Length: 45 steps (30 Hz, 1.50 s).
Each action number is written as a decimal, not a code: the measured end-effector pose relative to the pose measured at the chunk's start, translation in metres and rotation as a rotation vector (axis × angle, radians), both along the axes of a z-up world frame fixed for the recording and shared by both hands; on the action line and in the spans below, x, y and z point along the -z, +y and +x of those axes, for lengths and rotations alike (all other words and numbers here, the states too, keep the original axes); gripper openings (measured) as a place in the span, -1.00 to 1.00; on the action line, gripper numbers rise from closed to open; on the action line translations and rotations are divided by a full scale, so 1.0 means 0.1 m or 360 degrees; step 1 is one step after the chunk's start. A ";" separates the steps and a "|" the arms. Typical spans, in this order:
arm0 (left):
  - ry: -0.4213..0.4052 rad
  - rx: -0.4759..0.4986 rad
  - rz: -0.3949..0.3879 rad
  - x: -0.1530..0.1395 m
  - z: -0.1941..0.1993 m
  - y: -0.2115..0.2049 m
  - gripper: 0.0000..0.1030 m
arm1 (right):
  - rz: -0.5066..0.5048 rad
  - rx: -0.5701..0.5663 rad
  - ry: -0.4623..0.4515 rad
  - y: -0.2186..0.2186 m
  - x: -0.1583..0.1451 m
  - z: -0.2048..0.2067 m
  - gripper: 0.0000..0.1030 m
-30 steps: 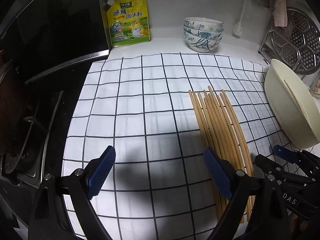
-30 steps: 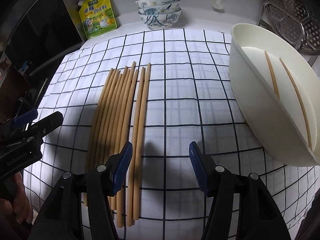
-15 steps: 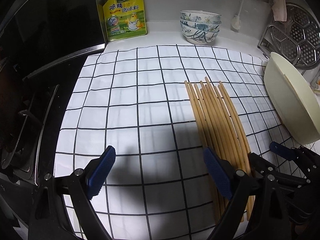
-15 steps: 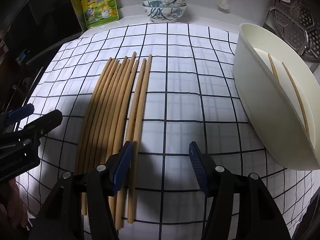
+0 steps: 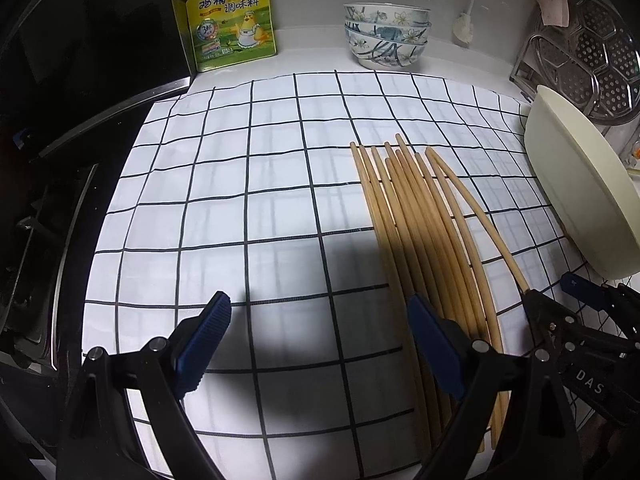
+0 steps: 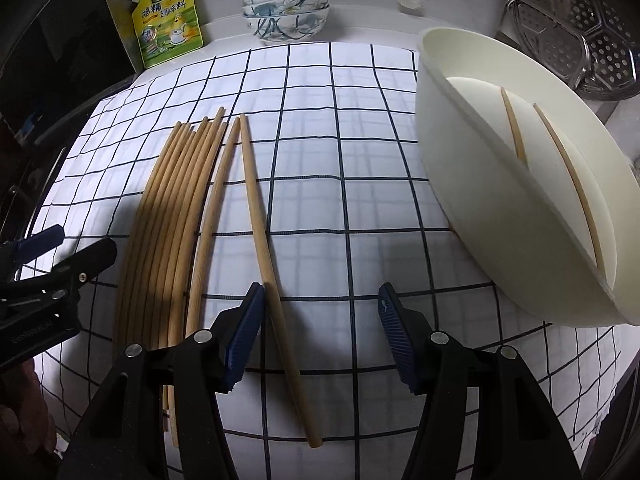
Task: Organize utensils
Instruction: 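Lower the right tool and grasp another wooden chopstick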
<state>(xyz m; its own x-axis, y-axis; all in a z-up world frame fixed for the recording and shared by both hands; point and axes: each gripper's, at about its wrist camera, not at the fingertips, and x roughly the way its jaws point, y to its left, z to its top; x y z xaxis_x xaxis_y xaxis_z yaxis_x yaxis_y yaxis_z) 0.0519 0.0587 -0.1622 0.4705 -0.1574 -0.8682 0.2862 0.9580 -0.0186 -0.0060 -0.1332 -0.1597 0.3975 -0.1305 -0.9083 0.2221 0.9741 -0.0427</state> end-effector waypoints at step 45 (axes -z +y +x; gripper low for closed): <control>0.0026 -0.0054 0.0070 0.15 0.11 0.12 0.85 | 0.0000 -0.0039 -0.0021 0.00 0.00 0.14 0.10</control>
<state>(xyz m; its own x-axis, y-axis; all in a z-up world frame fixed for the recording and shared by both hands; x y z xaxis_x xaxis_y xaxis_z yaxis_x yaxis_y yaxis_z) 0.0633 0.0705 -0.1771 0.4609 -0.1031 -0.8814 0.2535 0.9671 0.0195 0.0081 -0.1329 -0.1595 0.4127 -0.1205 -0.9029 0.1988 0.9792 -0.0398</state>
